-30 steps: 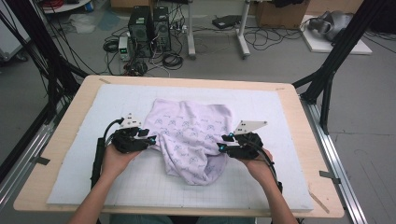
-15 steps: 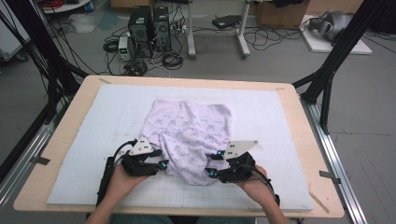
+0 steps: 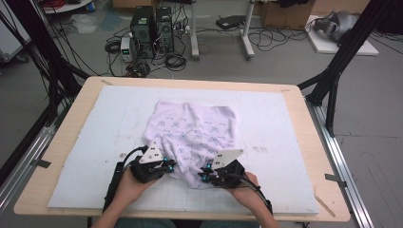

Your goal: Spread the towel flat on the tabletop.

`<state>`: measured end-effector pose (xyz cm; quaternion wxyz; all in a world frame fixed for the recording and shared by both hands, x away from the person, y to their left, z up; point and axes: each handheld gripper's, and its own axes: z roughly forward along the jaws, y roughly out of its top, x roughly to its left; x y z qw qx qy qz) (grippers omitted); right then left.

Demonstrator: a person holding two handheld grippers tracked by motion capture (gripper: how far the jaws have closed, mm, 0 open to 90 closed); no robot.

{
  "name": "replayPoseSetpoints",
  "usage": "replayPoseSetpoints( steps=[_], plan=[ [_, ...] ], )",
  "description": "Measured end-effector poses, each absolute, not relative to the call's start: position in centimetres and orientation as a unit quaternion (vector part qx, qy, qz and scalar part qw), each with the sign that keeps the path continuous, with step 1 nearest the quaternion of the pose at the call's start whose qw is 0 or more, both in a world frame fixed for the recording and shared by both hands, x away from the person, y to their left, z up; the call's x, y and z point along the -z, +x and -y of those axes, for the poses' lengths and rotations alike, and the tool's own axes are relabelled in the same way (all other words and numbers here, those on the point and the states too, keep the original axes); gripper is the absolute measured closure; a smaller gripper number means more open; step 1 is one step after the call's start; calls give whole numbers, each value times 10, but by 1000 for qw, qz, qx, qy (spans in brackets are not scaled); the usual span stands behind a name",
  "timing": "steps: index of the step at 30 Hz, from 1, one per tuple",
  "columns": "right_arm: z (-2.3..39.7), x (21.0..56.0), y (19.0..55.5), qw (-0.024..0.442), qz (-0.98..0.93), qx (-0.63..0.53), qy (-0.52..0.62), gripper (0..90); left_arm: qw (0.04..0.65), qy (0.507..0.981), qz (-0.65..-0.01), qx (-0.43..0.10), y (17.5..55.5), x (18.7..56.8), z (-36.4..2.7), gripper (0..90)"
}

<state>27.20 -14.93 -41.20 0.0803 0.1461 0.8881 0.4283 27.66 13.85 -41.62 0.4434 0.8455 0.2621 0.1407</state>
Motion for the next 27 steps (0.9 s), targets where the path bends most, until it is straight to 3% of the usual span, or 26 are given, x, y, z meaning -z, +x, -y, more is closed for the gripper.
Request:
replayPoseSetpoints(
  steps=[6,11,20,27],
  plan=[
    [167,368,277,109,-866,-459,166,807,486,817,-260,-169,273,369,-157,851],
    [173,344,292,140,-861,-455,180,806,485,806,-268,-209,283,345,-165,851],
    [171,384,366,121,-874,-389,266,800,421,824,-333,-183,353,388,-146,850],
    [173,405,388,107,-872,-378,292,775,383,838,-360,-148,380,423,-135,820]
  ],
)
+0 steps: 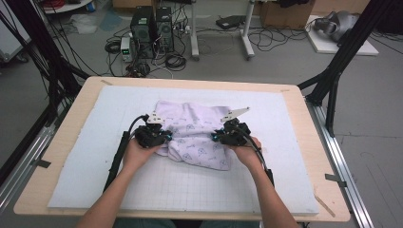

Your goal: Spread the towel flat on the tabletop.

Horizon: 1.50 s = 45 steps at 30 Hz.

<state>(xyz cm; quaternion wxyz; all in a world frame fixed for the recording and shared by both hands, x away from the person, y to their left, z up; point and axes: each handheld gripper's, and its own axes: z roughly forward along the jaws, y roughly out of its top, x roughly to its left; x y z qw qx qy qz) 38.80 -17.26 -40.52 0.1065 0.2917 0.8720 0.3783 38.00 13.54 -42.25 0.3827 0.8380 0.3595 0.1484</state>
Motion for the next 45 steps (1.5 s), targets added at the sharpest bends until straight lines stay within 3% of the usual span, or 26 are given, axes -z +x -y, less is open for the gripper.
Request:
replayPoseSetpoints(
  steps=[4,9,15,25,32,36,39,45],
  plan=[
    [178,399,382,109,-868,-388,290,643,397,831,-357,-157,372,414,-142,676],
    [192,384,360,122,-860,-418,268,612,440,811,-352,-157,351,399,-161,530],
    [202,383,324,129,-868,-420,231,590,453,815,-324,-159,320,399,-167,495],
    [204,418,300,111,-889,-398,199,568,429,851,-276,-125,308,431,-137,553],
    [198,435,307,97,-896,-379,209,585,411,854,-282,-147,317,440,-119,633],
    [196,437,310,97,-893,-384,215,687,410,853,-280,-160,316,437,-121,811],
    [196,433,309,102,-891,-389,211,768,417,850,-274,-169,311,432,-124,835],
    [198,413,301,118,-879,-414,205,805,439,836,-270,-189,298,407,-141,838]
  ],
)
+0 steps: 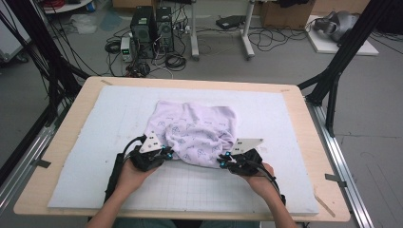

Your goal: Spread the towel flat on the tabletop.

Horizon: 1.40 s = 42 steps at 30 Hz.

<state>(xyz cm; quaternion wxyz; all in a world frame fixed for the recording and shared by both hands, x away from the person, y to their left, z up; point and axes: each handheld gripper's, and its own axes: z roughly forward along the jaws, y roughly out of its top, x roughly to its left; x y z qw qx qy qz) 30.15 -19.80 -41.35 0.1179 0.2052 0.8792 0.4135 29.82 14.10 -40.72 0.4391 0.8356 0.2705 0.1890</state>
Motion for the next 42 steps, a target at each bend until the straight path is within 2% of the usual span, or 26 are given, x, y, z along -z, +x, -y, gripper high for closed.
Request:
replayPoseSetpoints(
  steps=[13,17,20,28,32,34,36,38,42],
  plan=[
    [197,331,277,133,-858,-473,153,813,481,810,-234,-239,265,326,-176,840],
    [197,313,271,129,-851,-490,138,811,474,815,-235,-236,263,319,-179,837],
    [191,323,278,119,-861,-471,148,805,452,827,-252,-220,279,333,-174,836],
    [178,388,329,78,-875,-421,225,804,387,848,-304,-197,338,388,-154,836],
    [166,402,341,72,-886,-397,228,798,341,864,-325,-179,363,415,-147,834],
    [161,408,345,66,-891,-385,231,785,338,864,-333,-171,368,421,-147,823],
    [161,412,348,62,-894,-378,232,760,346,859,-336,-171,366,419,-149,793],
    [163,410,348,59,-891,-384,232,733,350,856,-338,-173,362,415,-153,708],
    [171,398,341,76,-880,-407,231,682,375,843,-342,-177,349,401,-167,602]
  ],
)
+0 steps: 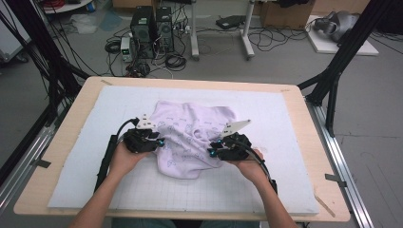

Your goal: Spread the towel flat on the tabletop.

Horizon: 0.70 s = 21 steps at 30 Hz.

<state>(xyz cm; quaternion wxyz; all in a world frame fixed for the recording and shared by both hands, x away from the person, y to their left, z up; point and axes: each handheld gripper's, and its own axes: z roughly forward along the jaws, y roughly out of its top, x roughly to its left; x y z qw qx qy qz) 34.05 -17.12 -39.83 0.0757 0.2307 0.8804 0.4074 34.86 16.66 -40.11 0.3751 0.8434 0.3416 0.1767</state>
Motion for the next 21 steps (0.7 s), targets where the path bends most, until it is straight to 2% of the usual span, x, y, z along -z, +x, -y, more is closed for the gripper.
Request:
replayPoseSetpoints(
  steps=[3,9,16,21],
  plan=[
    [178,389,331,87,-874,-421,226,652,398,834,-335,-183,334,389,-172,551],
    [189,388,317,104,-878,-416,214,647,413,838,-306,-182,308,386,-170,532],
    [195,409,319,100,-888,-391,220,682,409,853,-293,-136,296,419,-152,539],
    [190,420,325,95,-895,-374,223,672,392,872,-269,-116,292,430,-135,517]
  ],
)
